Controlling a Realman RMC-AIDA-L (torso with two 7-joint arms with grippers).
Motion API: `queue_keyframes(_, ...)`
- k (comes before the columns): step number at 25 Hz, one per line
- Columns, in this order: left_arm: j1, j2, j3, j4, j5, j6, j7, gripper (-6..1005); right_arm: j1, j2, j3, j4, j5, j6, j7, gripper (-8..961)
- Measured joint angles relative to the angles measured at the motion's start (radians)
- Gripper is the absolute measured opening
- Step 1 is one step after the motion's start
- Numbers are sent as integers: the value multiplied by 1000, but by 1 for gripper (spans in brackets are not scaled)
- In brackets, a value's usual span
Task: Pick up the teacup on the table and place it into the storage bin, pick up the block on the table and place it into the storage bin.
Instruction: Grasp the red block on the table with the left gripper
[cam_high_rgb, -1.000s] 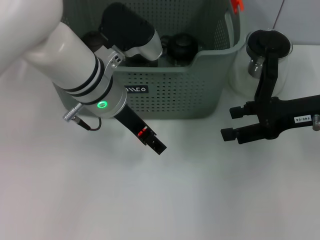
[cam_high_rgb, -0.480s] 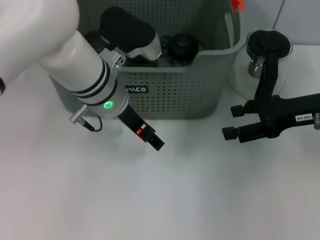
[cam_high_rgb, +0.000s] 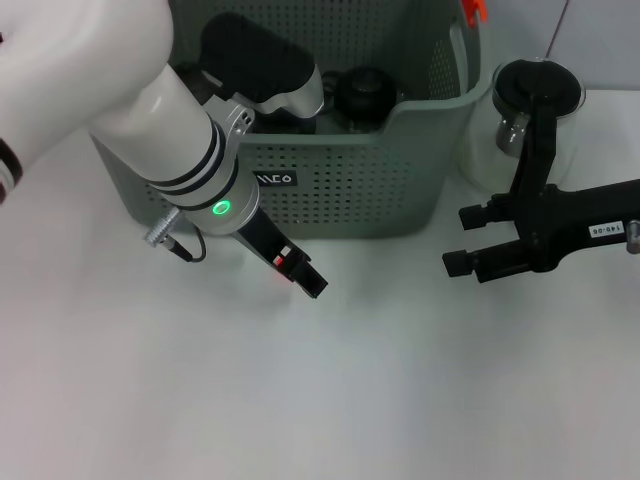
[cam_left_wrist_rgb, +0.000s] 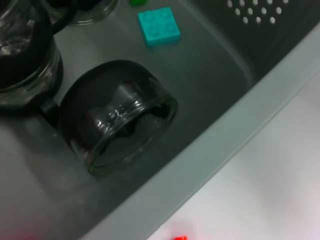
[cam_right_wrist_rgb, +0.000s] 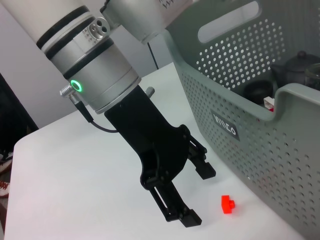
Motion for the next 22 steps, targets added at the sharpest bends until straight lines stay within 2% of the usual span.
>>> queue_keyframes(22, -77, -1, 11, -151, 28, -94, -85, 823, 2, 3, -2, -13, -2, 2, -2, 922)
